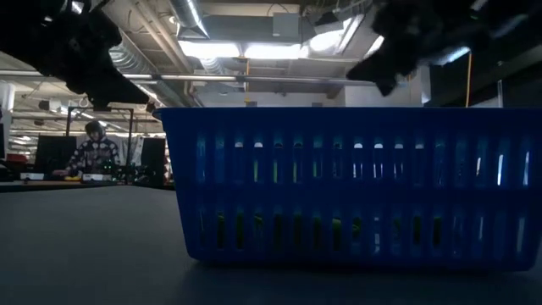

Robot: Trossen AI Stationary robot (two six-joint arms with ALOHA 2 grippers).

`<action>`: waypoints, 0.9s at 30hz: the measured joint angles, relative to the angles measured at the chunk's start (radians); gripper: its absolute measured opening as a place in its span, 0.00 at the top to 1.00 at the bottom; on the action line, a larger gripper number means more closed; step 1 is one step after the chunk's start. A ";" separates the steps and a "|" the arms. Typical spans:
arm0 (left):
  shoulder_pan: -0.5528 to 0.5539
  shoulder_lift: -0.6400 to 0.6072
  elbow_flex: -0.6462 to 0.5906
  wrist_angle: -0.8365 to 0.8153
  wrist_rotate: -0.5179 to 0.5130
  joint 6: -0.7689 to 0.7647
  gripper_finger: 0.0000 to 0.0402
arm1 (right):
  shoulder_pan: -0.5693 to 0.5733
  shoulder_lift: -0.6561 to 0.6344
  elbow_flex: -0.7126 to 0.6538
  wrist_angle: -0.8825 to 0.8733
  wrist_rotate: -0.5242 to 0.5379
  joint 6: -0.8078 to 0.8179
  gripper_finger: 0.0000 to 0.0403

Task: Sort produce into baskets
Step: Return to Home Position

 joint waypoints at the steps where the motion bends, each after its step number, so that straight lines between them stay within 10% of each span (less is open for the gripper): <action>1: 0.000 0.000 0.000 -0.008 -0.002 -0.009 0.98 | 0.000 -0.044 -0.041 0.013 0.000 0.002 0.95; 8: -0.010 0.009 0.000 0.002 -0.003 -0.142 0.99 | -0.002 -0.266 -0.261 0.158 -0.008 0.079 0.96; 27: -0.030 -0.193 -0.175 0.313 0.105 0.137 0.99 | -0.002 -0.584 -0.500 0.221 0.089 0.146 0.96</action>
